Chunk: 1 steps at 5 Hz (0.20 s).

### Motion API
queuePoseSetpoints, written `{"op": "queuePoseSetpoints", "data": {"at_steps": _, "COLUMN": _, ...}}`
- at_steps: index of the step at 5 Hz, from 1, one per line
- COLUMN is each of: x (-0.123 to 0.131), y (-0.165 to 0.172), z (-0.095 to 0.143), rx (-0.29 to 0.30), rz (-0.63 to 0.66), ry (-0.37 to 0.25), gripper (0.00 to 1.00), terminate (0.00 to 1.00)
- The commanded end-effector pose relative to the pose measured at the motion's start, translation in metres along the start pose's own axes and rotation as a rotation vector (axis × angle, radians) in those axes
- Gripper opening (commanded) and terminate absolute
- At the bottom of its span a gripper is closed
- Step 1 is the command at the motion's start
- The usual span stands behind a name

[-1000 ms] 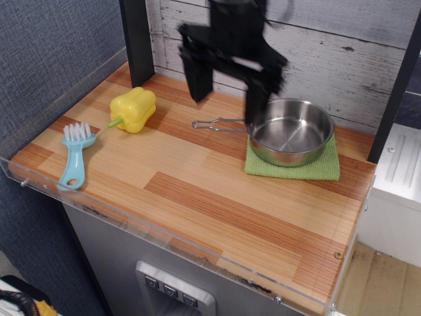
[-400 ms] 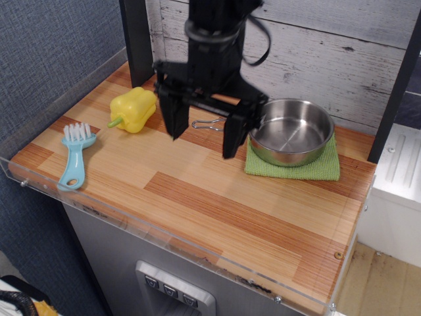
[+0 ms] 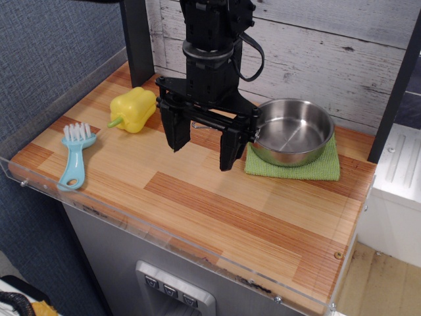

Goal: Put the pepper in the back left table corner

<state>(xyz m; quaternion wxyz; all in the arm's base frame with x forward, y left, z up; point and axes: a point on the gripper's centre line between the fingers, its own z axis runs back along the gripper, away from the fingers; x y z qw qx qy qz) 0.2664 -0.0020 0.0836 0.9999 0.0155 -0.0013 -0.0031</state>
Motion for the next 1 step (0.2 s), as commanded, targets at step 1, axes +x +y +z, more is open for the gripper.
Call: {"op": "queuePoseSetpoints", "data": {"at_steps": 1, "x": -0.0059, "y": -0.0025, "z": 0.0115, "rx": -0.001, "rz": 0.003, "ry": -0.033, "gripper": 1.0, "terminate": 1.0}}
